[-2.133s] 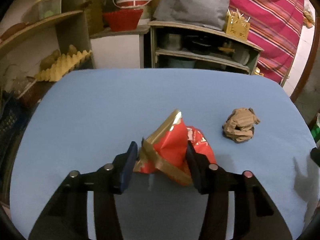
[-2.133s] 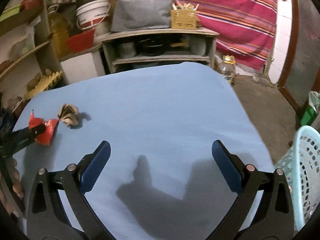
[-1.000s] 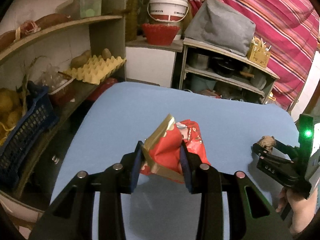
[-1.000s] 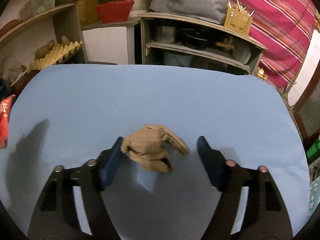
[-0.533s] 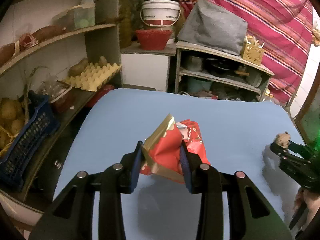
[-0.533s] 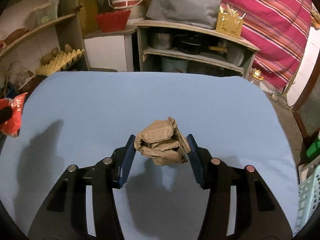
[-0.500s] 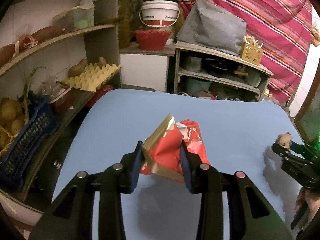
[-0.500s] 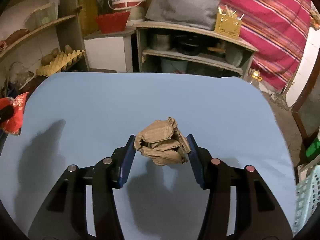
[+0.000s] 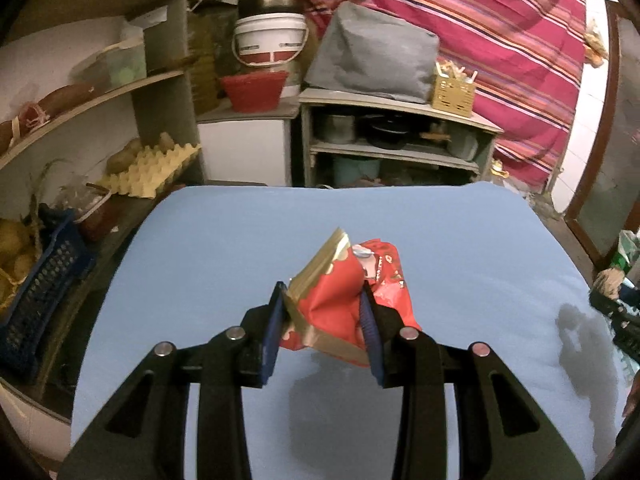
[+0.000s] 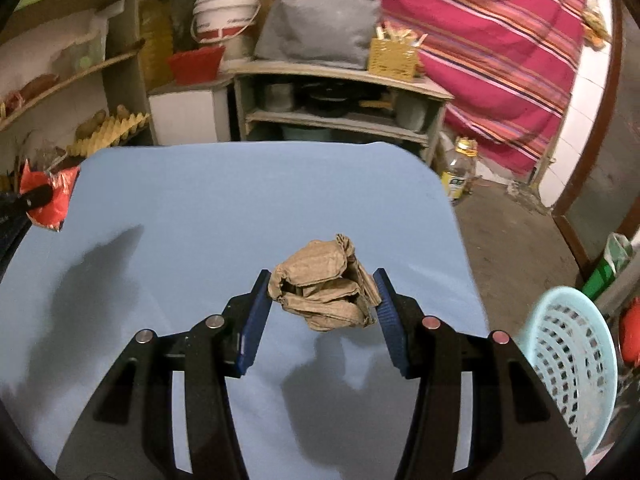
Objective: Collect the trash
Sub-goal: 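Carry the crumpled brown paper over the basket and open the right tool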
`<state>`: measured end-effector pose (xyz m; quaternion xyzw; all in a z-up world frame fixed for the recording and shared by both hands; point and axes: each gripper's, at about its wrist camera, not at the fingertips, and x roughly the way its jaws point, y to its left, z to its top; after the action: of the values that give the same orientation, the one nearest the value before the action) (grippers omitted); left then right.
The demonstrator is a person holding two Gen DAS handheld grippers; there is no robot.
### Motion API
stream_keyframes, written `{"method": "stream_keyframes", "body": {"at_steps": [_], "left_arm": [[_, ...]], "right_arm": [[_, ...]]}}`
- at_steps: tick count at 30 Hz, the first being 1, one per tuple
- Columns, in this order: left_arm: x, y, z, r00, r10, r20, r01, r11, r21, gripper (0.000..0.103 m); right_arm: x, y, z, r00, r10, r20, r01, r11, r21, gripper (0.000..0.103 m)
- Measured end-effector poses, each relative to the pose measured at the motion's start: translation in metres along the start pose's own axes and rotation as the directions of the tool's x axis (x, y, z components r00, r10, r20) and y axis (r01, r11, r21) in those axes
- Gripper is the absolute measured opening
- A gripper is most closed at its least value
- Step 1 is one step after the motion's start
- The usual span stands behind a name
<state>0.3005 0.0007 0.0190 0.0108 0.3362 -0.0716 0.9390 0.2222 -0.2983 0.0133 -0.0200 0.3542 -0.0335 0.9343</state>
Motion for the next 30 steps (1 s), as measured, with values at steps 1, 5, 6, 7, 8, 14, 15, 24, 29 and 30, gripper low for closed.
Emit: {"method": "stream_keyframes", "body": {"at_steps": [1, 5, 6, 7, 8, 14, 15, 24, 29, 30], "left_arm": [[-0.002, -0.005, -0.002, 1.000, 0.000, 0.002, 0.000, 1.000, 0.004, 0.036], [-0.009, -0.021, -0.006, 1.000, 0.000, 0.011, -0.001, 1.000, 0.013, 0.036], [-0.009, -0.025, -0.008, 1.000, 0.001, 0.010, -0.002, 1.000, 0.016, 0.036], [-0.009, -0.031, -0.009, 1.000, 0.002, 0.010, -0.002, 1.000, 0.020, 0.036], [-0.009, -0.035, -0.010, 1.000, 0.005, 0.012, -0.006, 1.000, 0.025, 0.036], [-0.019, -0.067, -0.012, 0.999, 0.004, 0.040, -0.006, 0.999, 0.049, 0.036], [-0.022, -0.074, -0.010, 0.999, -0.004, 0.040, 0.002, 0.999, 0.048, 0.036], [-0.066, -0.178, 0.012, 0.986, -0.135, 0.103, 0.121, 0.984, 0.130, 0.037], [-0.072, -0.250, 0.002, 0.971, -0.224, 0.085, 0.206, 0.961, 0.182, 0.037], [-0.070, -0.263, -0.001, 0.968, -0.239, 0.074, 0.222, 0.957, 0.186, 0.037]], "right_arm": [[-0.004, -0.006, -0.002, 1.000, 0.003, 0.007, -0.003, 1.000, 0.010, 0.051], [-0.021, -0.031, -0.018, 0.999, 0.003, 0.039, -0.005, 0.999, 0.039, 0.051], [-0.025, -0.036, -0.022, 0.999, 0.002, 0.041, -0.004, 0.999, 0.043, 0.051], [-0.027, -0.040, -0.023, 0.999, 0.002, 0.041, -0.004, 0.999, 0.046, 0.051], [-0.030, -0.045, -0.025, 0.999, 0.000, 0.042, -0.002, 0.999, 0.048, 0.051], [-0.056, -0.088, -0.027, 0.997, -0.012, 0.076, 0.004, 0.995, 0.101, 0.051], [-0.061, -0.098, -0.027, 0.997, -0.011, 0.079, 0.001, 0.993, 0.117, 0.051], [-0.105, -0.171, -0.026, 0.992, -0.075, 0.099, 0.058, 0.984, 0.168, 0.051], [-0.114, -0.219, -0.056, 0.991, -0.110, 0.078, 0.088, 0.966, 0.241, 0.051], [-0.114, -0.228, -0.062, 0.991, -0.115, 0.072, 0.093, 0.961, 0.261, 0.051]]}}
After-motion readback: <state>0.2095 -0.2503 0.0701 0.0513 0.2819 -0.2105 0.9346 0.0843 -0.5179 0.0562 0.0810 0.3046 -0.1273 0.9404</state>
